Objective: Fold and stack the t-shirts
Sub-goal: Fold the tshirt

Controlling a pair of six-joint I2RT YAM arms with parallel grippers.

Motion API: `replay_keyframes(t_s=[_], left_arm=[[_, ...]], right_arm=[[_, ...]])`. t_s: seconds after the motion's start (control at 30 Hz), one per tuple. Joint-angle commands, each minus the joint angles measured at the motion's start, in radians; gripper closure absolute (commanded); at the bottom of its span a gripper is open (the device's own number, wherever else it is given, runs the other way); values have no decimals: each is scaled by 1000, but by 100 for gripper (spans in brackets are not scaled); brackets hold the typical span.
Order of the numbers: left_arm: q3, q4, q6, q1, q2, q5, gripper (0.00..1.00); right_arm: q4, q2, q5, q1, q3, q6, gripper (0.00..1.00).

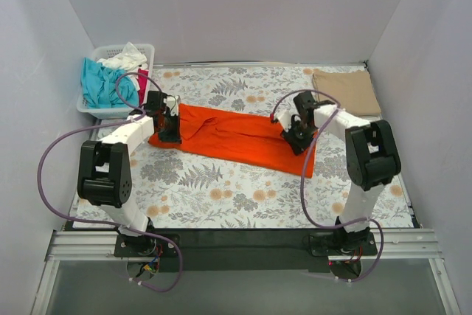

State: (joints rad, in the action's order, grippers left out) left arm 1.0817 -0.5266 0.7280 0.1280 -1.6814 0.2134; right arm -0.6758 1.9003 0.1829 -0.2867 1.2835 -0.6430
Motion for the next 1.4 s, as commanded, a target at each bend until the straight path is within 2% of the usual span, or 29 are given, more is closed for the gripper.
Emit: replay_keyframes(t_s=[0.0, 0.03, 0.07, 0.13, 0.27, 0.57, 0.67, 0.8, 0.83, 0.97, 1.07, 1.13, 1.37], left_arm=[[-3, 5, 50, -2, 65, -55, 100], [0, 2, 54, -2, 60, -48, 100], [4, 4, 59, -2, 58, -46, 100], [12, 10, 57, -2, 43, -31, 100], [70, 20, 59, -2, -21, -28, 100], [214, 51, 31, -2, -265, -36, 100], [320, 51, 7, 5, -395, -34, 100], [538, 40, -28, 24, -556, -3, 100], [646, 31, -35, 38, -592, 3, 100], [912, -18, -49, 61, -742, 61, 98], [994, -21, -21, 61, -727, 83, 92], [983, -7, -13, 59, -692, 86, 90], [723, 59, -4, 58, -415, 118, 83]], right_arm=[[-140, -143, 56, -118, -208, -58, 73], [-157, -174, 87, -155, -226, -63, 73], [-186, -202, 163, -163, -231, -67, 73], [-261, -254, 220, -163, -193, -73, 73], [-248, -297, 188, -143, -142, -92, 69], [-189, -176, 145, -62, -70, -66, 64], [-188, -164, 133, -51, -64, -64, 64], [-188, -176, 115, -43, -81, -89, 64], [-188, -178, 112, -43, -84, -93, 64], [-186, -173, 106, -54, -96, -110, 64], [-179, -158, 107, -68, -98, -113, 64], [-165, -149, 112, -78, -110, -113, 65], [-119, -100, 138, -207, -202, -96, 69]])
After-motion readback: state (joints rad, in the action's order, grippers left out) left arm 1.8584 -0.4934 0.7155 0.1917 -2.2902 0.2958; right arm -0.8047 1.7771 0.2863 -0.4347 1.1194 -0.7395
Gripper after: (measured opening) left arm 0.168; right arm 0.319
